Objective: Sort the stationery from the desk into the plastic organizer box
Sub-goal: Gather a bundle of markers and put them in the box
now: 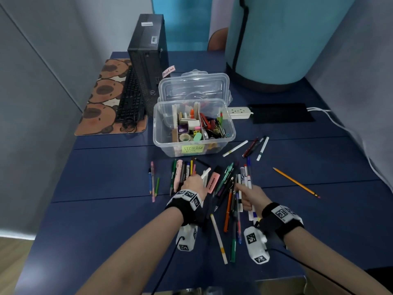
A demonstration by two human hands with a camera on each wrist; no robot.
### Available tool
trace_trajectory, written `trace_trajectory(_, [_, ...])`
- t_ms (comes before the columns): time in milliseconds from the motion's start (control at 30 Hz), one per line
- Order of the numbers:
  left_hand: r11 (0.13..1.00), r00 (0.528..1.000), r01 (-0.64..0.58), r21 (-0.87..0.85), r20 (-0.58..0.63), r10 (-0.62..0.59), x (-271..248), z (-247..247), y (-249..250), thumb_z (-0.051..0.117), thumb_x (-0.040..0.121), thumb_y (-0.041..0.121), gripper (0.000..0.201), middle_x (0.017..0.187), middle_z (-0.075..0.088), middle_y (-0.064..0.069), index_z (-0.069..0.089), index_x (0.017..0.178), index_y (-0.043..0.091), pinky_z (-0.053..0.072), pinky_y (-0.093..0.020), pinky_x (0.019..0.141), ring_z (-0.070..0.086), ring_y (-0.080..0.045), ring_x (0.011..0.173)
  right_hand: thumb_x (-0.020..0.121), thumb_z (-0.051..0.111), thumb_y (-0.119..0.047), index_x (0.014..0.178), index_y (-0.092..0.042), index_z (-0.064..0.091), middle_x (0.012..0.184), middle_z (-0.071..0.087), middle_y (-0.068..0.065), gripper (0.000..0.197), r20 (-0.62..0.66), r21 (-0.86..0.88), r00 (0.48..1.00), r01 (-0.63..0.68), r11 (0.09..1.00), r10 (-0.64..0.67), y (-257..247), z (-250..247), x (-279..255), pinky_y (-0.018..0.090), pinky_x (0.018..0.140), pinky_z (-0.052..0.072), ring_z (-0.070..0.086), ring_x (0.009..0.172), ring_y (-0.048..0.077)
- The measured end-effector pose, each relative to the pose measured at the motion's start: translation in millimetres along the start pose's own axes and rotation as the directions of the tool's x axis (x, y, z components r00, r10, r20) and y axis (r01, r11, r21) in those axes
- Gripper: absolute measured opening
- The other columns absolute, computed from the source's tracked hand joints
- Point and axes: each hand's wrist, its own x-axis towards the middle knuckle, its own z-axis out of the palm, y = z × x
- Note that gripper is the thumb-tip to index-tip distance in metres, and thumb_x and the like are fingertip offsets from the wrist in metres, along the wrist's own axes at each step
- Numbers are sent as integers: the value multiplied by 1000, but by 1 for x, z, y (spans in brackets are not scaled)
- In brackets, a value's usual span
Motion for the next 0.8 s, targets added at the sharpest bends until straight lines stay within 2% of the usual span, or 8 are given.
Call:
trace_trajectory(267, [990, 995, -3, 142, 100, -12, -1, 3, 14, 61, 86, 13, 36, 115, 63, -14, 53, 118, 0, 53, -35, 80, 62, -31, 107, 94, 52, -16, 91, -7, 48, 46, 20, -3, 10, -9, -12, 1000, 13, 1000, -13, 3, -4, 4, 19, 40, 17, 19, 34, 11])
trace_trajectory(433, [973, 995, -49, 225, 101, 27, -2, 4, 18, 56, 91, 18, 35, 113, 65, -12, 55, 125, 8, 53, -34, 79, 65, -29, 102, 97, 50, -16, 82, -10, 47, 46, 22, -3, 16, -47, 19, 998, 44, 999, -43, -5, -15, 8, 18, 38, 18, 21, 33, 10])
trace_trajectory(500, [974, 995, -39, 225, 94, 18, -2, 4, 18, 56, 92, 22, 33, 111, 65, -12, 56, 120, 5, 53, -32, 77, 65, -27, 101, 95, 53, -14, 76, -13, 44, 49, 26, -1, 21, -112, -47, 992, 55, 997, -60, -6, -22, 13, 20, 39, 22, 25, 36, 12])
trace_trajectory(533, [975, 996, -36, 220, 92, 16, -2, 4, 18, 55, 92, 23, 33, 110, 65, -12, 58, 118, 3, 52, -32, 75, 66, -27, 100, 94, 54, -13, 75, -12, 45, 51, 30, 0, 21, -141, -139, 987, 61, 988, -80, -7, -24, 14, 22, 40, 25, 28, 39, 14])
trace_trajectory(600, [975, 995, -40, 217, 100, 19, -2, 5, 18, 54, 93, 24, 32, 109, 66, -12, 59, 115, 1, 52, -31, 74, 66, -28, 100, 92, 56, -14, 75, -8, 53, 56, 43, 3, 18, -151, -386, 976, 91, 918, -160, -7, -23, 15, 25, 47, 33, 40, 48, 18])
trace_trajectory(667, [976, 994, -43, 212, 106, 21, -3, 3, 19, 54, 93, 24, 32, 111, 65, -12, 59, 115, 1, 52, -32, 76, 66, -28, 101, 90, 56, -15, 73, -6, 56, 68, 56, 7, 19, -108, -600, 964, 132, 789, -244, -5, -18, 16, 27, 57, 38, 53, 64, 23])
trace_trajectory(733, [983, 995, -46, 176, 98, 29, -2, -2, 17, 55, 93, 26, 35, 114, 64, -13, 55, 117, 1, 51, -34, 80, 64, -29, 104, 90, 51, -16, 70, -9, 50, 74, 58, 9, 21, -90, -727, 956, 129, 675, -279, -3, -12, 18, 28, 62, 40, 58, 75, 29])
trace_trajectory(800, [995, 996, -41, 94, 85, 33, 0, -10, 11, 54, 92, 27, 35, 112, 62, -13, 51, 117, 2, 50, -34, 81, 63, -30, 102, 92, 49, -18, 77, -10, 50, 82, 56, 10, 17, -112, -803, 952, 83, 590, -286, -5, -6, 21, 31, 66, 43, 60, 84, 33])
